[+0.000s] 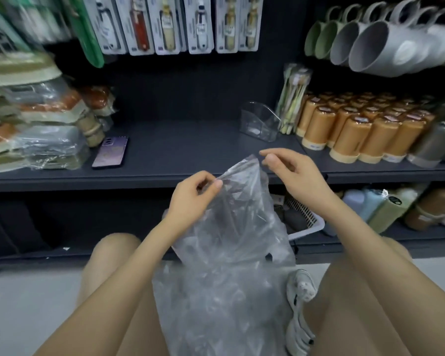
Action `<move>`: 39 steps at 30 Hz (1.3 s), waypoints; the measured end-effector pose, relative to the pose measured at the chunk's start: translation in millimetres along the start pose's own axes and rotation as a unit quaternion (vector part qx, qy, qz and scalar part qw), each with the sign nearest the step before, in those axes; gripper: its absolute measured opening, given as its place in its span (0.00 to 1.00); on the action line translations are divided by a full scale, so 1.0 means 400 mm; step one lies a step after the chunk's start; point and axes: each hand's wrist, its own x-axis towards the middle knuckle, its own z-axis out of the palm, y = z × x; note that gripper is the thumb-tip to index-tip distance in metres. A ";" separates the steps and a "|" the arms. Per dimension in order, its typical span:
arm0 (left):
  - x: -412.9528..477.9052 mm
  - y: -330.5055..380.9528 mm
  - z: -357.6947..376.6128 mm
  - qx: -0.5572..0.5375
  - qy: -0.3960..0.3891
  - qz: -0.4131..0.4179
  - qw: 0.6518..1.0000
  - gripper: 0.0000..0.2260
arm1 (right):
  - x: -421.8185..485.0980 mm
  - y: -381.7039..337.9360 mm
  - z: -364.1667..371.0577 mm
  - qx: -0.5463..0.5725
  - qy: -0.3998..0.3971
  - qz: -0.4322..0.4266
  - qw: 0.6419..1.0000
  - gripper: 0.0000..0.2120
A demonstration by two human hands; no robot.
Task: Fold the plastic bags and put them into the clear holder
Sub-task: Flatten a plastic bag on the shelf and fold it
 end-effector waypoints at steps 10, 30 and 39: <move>0.093 -0.024 -0.057 -0.135 0.202 -0.100 0.965 0.05 | 0.044 0.010 0.076 -0.067 -0.104 -0.079 0.989 0.31; 0.304 -0.114 -0.232 -0.286 0.146 -0.208 0.924 0.08 | 0.348 0.040 0.089 0.082 -0.132 0.013 0.988 0.15; 0.349 -0.170 -0.291 -0.366 0.162 -0.211 0.892 0.07 | 0.330 0.133 0.102 0.096 -0.134 0.073 0.984 0.21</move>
